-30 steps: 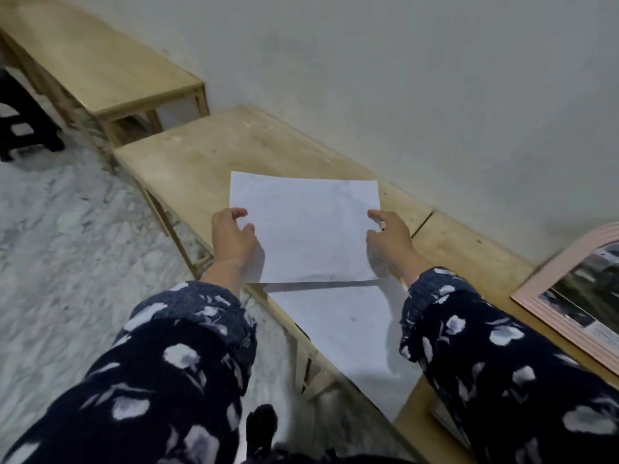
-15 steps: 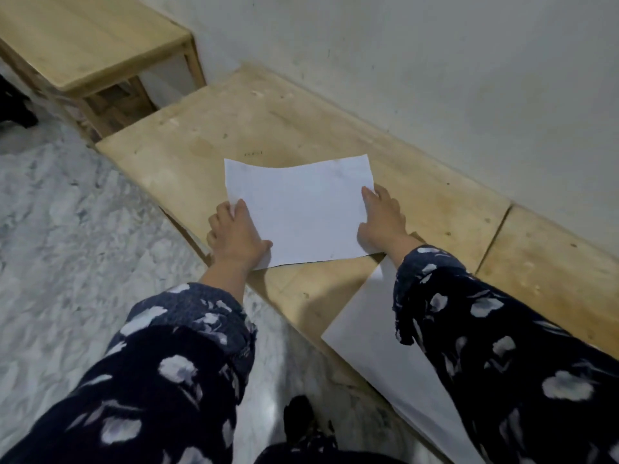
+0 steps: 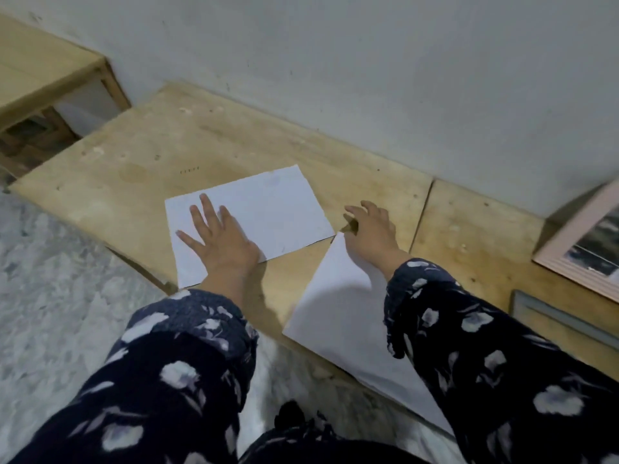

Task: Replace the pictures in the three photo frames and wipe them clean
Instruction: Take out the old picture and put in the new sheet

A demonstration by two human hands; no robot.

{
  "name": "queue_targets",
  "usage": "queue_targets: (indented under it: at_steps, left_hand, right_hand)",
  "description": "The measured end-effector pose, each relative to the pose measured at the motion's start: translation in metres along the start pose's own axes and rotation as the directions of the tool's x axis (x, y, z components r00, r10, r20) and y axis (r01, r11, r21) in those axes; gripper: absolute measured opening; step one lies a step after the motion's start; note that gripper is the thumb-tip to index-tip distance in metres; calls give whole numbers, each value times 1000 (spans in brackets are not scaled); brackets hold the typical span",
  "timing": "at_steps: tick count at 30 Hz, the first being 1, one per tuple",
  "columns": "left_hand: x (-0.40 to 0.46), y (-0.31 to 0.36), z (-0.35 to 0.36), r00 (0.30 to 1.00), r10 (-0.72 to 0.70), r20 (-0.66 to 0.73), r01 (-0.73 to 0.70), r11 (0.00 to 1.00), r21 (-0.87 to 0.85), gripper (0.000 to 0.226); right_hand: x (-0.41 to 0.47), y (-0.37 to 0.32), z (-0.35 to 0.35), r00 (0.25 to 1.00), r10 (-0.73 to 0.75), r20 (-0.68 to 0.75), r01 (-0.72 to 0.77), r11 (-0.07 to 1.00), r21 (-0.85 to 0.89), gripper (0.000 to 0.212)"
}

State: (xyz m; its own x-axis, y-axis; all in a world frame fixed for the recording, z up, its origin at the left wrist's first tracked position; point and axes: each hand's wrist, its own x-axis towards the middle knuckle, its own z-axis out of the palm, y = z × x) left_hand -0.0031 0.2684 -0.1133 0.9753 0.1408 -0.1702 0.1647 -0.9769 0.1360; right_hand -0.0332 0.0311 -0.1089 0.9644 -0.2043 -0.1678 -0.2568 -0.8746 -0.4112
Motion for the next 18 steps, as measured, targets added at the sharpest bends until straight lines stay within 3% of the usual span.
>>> queue_targets:
  at_steps: [5,8,14,18]
  left_hand:
    - [-40,61,15,976,219,-5,-218,973,-73,66]
    - [-57,88,26,950,303,79,-300,952,-53,69]
    - [-85,109,37,943,302,140,-306,952,4,80]
    - [-100,104,40,954,267,135,-274,961,44,82]
  right_hand:
    - [-52,69,-33,979,202,27,-200,978,-62,57]
    - [-84,104,-45,949,302,92,-292,950,-109,68]
    - [-128,153,-54,895,409,180,-386,910,-150,86]
    - [-142,166,-46,905,400,146,-368,907,-206,80]
